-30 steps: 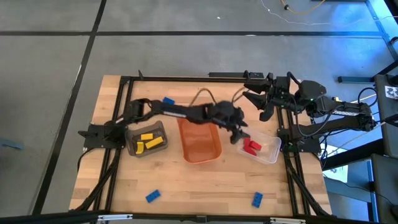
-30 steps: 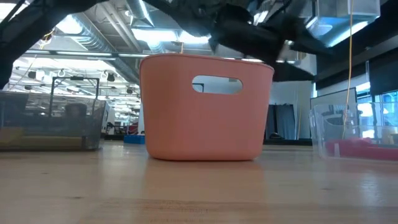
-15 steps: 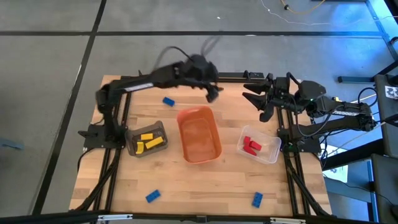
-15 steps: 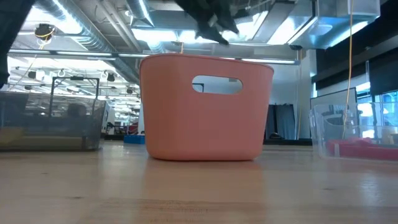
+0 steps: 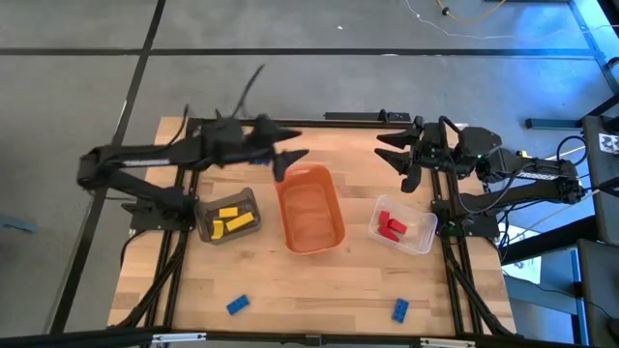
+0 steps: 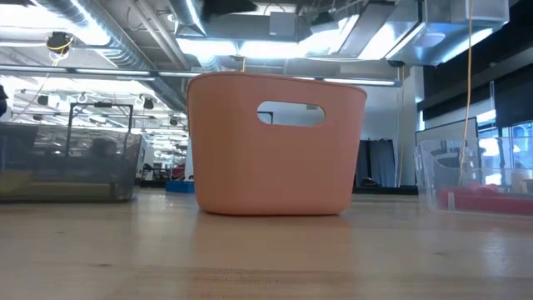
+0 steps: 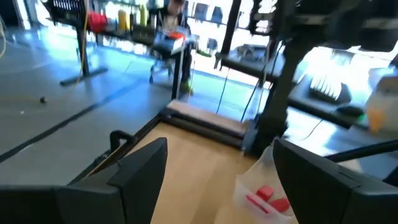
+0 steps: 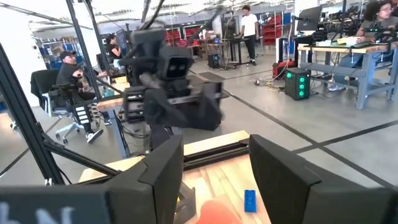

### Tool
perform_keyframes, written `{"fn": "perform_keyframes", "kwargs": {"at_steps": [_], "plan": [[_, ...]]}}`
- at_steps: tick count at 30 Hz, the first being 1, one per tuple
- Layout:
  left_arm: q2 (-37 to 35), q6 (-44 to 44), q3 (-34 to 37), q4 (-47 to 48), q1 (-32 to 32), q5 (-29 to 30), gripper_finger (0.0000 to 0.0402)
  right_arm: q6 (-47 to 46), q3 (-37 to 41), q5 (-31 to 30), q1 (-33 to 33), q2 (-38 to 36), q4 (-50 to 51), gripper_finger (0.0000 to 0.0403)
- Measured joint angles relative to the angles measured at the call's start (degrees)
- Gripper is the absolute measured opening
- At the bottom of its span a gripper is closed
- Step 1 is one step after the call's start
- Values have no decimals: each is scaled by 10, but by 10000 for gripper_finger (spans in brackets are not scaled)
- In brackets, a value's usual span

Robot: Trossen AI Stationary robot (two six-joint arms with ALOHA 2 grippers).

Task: Sort & place blocks by color
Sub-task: Put the top blue game piece into the orange bin

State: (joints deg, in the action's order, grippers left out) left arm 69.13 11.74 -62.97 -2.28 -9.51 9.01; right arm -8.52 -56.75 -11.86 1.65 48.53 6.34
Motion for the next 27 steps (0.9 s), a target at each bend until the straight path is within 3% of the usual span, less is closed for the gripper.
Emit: {"fn": "perform_keyframes", "kwargs": {"at_steps": [5,10,22,27], "plan": [[-105,25,134,-108,33,20,284,-2,0,0,0,1,-1,185],[-181,47,199,-135,37,23,284,-2,0,-1,0,9,0,185],[-235,19,213,-125,37,15,284,-4,0,-5,0,51,-10,185],[-208,124,178,-56,-3,122,284,-4,0,-5,0,58,-10,185]]}}
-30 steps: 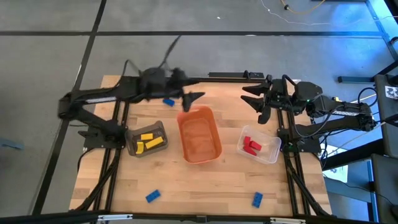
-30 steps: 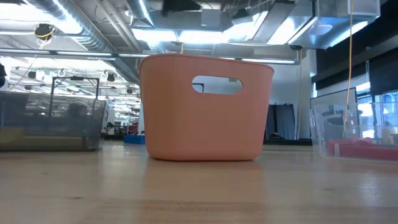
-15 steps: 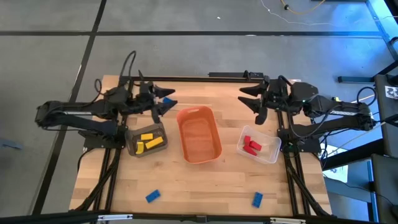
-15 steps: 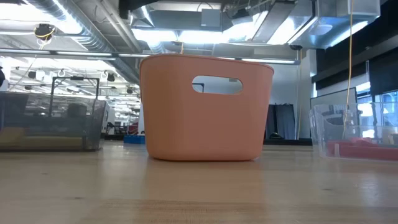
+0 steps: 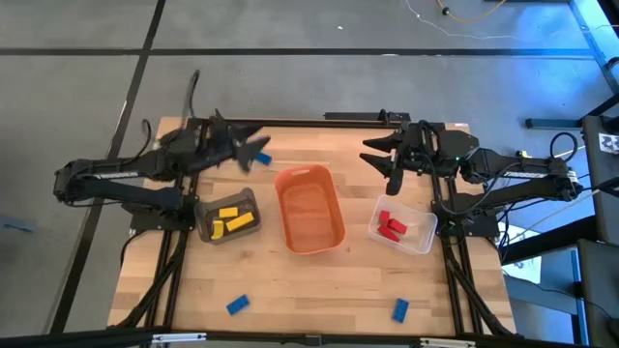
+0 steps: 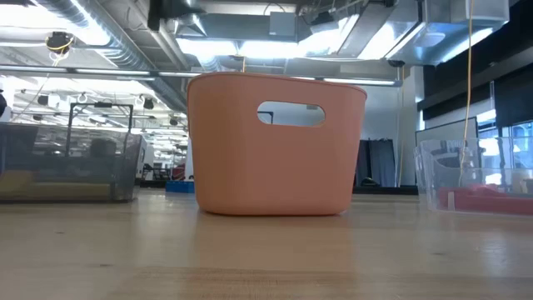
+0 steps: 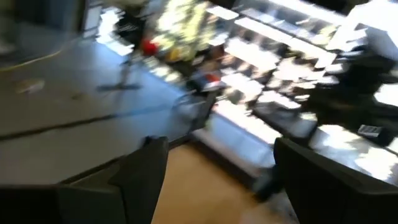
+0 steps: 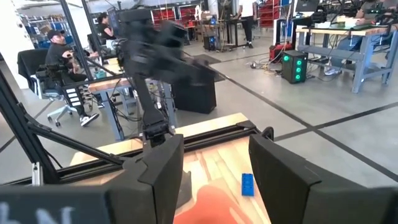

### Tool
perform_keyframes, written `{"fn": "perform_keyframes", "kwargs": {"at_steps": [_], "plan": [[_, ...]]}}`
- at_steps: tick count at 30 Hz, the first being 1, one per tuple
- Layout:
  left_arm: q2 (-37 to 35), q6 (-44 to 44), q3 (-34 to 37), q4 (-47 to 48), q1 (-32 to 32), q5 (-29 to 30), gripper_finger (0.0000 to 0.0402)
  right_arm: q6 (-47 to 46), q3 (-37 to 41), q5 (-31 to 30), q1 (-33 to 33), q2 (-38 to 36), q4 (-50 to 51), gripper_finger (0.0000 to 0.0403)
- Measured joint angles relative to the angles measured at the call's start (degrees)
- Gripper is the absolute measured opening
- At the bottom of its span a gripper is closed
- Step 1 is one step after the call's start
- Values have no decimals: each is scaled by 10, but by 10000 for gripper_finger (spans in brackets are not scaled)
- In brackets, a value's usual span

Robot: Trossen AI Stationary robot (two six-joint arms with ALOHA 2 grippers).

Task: Sort & place blocks by color
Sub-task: Put the top blue game piece into the orange bin

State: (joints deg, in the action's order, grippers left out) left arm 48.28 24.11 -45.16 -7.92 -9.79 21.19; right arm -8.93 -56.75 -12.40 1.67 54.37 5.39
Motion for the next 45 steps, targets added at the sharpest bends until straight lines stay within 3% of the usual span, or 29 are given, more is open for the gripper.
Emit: {"fn": "perform_keyframes", "kwargs": {"at_steps": [3,7,11,14,19,24,32,40,45], "plan": [[39,49,-64,147,-88,-1,284,0,0,0,0,0,0,185],[128,46,-163,328,-228,-119,284,0,0,0,0,-2,0,185],[247,-86,-228,471,-318,-256,284,0,0,0,0,-1,0,185],[328,-263,-256,525,-348,-265,283,0,0,0,0,-1,0,185],[427,-537,-272,571,-345,-216,283,0,0,0,0,-1,3,185],[492,-684,-272,595,-318,-185,283,0,0,0,0,-1,4,185],[554,-784,-272,590,-266,-158,283,0,0,0,0,-1,4,185],[600,-803,-272,571,-254,-144,283,-30,0,-1,0,-1,4,185],[625,-802,-272,531,-254,-107,283,-38,0,-1,0,-1,5,185]]}}
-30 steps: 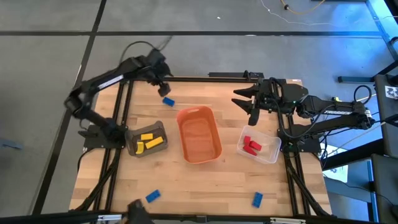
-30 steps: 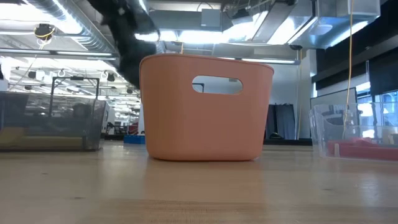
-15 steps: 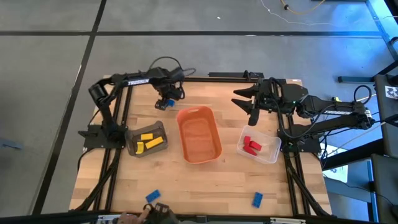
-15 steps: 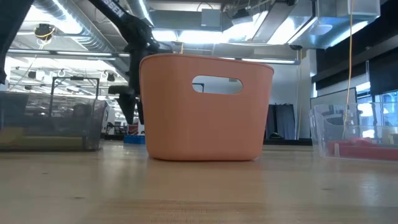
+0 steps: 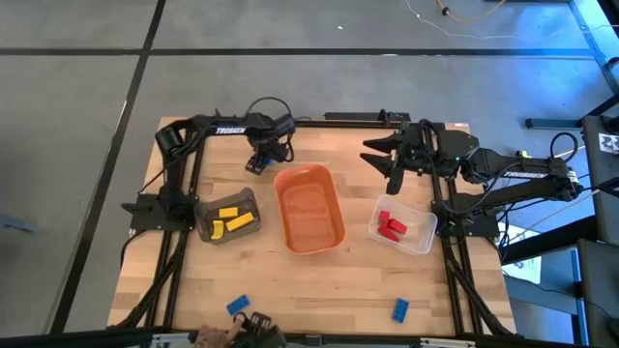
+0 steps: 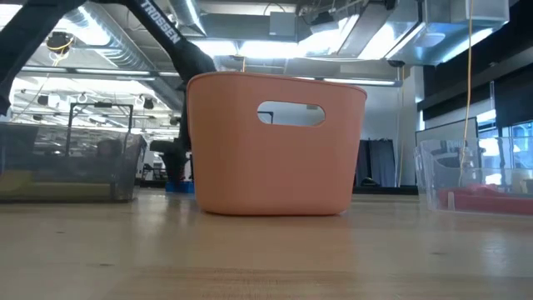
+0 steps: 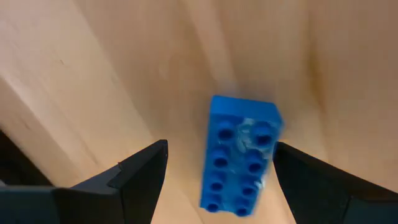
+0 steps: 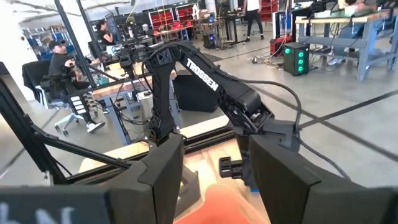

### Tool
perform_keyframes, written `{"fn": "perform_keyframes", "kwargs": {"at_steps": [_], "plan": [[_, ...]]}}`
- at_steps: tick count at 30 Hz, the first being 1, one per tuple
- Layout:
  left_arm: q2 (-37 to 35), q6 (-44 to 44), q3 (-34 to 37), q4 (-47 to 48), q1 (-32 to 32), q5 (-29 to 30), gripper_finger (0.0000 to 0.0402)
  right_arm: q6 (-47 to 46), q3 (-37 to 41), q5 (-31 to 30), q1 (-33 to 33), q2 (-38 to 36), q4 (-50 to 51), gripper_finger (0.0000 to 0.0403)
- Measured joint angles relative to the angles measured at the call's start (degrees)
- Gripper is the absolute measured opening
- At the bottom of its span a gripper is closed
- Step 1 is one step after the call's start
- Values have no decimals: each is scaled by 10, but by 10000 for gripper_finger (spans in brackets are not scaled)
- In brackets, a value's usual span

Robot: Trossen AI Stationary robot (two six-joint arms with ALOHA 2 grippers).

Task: Sort & place blocks by color
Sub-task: Put the top blue game piece into the orange bin

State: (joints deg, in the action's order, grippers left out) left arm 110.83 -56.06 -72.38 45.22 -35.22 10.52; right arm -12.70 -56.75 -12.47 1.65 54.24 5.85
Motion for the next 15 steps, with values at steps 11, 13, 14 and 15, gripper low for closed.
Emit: {"fn": "perform_keyframes", "kwargs": {"at_steps": [11,13,14,15], "plan": [[12,77,0,15,9,11,185,-22,0,0,0,0,0,185],[12,96,0,25,12,10,140,-22,0,0,0,0,0,185],[12,106,0,33,13,11,125,-21,0,0,0,0,0,185],[10,114,0,43,14,12,124,-21,0,0,0,0,0,185]]}}
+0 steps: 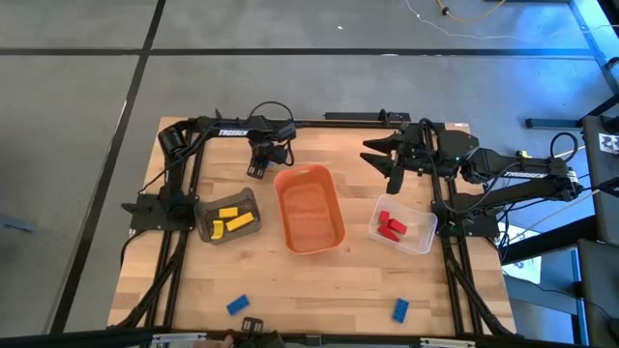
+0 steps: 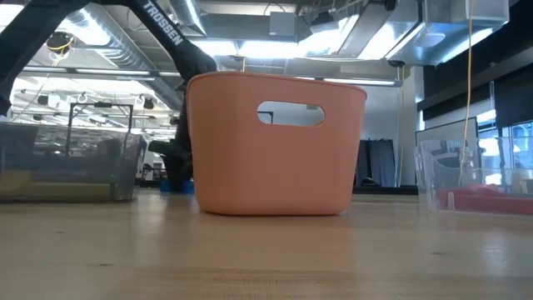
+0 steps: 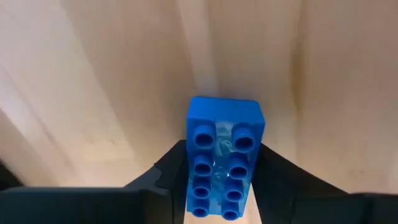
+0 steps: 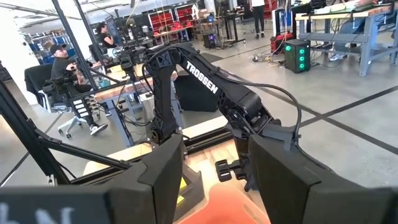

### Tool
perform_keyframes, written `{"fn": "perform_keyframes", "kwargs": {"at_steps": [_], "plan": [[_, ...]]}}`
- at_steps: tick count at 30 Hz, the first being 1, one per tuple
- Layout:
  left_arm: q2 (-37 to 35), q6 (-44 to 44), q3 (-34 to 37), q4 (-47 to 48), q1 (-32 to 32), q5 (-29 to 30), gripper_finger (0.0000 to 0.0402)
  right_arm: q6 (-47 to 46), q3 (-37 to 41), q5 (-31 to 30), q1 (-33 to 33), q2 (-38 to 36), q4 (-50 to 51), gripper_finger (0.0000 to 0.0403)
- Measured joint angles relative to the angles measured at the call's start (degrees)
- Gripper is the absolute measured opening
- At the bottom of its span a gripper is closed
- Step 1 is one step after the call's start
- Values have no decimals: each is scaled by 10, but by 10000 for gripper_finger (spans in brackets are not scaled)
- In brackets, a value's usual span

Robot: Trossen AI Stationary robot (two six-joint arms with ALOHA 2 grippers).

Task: Sort & place blocks by color
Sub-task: Put the top blue game piece into the orange bin

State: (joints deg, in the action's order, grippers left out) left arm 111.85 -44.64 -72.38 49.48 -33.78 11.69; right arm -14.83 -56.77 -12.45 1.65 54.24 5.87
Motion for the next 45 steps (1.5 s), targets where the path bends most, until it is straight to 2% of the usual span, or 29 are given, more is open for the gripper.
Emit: {"fn": "perform_keyframes", "kwargs": {"at_steps": [5,8,10,15,19,23,28,33,38,45], "plan": [[-49,61,1,32,-10,-3,124,0,0,0,0,0,0,185],[-110,131,1,27,-26,-46,124,3,0,0,0,0,0,185],[-161,185,1,6,-33,-80,124,7,0,0,0,0,0,185],[-283,350,1,-79,-25,-111,124,32,0,0,0,0,0,185],[-363,449,1,-157,20,-145,124,35,0,0,0,0,0,185],[-419,502,17,-279,108,-142,124,48,0,0,0,0,0,185],[-438,534,82,-447,221,-96,124,49,0,0,0,0,0,185],[-434,563,132,-558,287,-74,124,49,0,0,0,0,0,185],[-431,584,165,-614,308,-42,124,49,0,0,0,0,0,185],[-432,591,168,-630,308,-41,124,49,0,0,0,0,0,185]]}}
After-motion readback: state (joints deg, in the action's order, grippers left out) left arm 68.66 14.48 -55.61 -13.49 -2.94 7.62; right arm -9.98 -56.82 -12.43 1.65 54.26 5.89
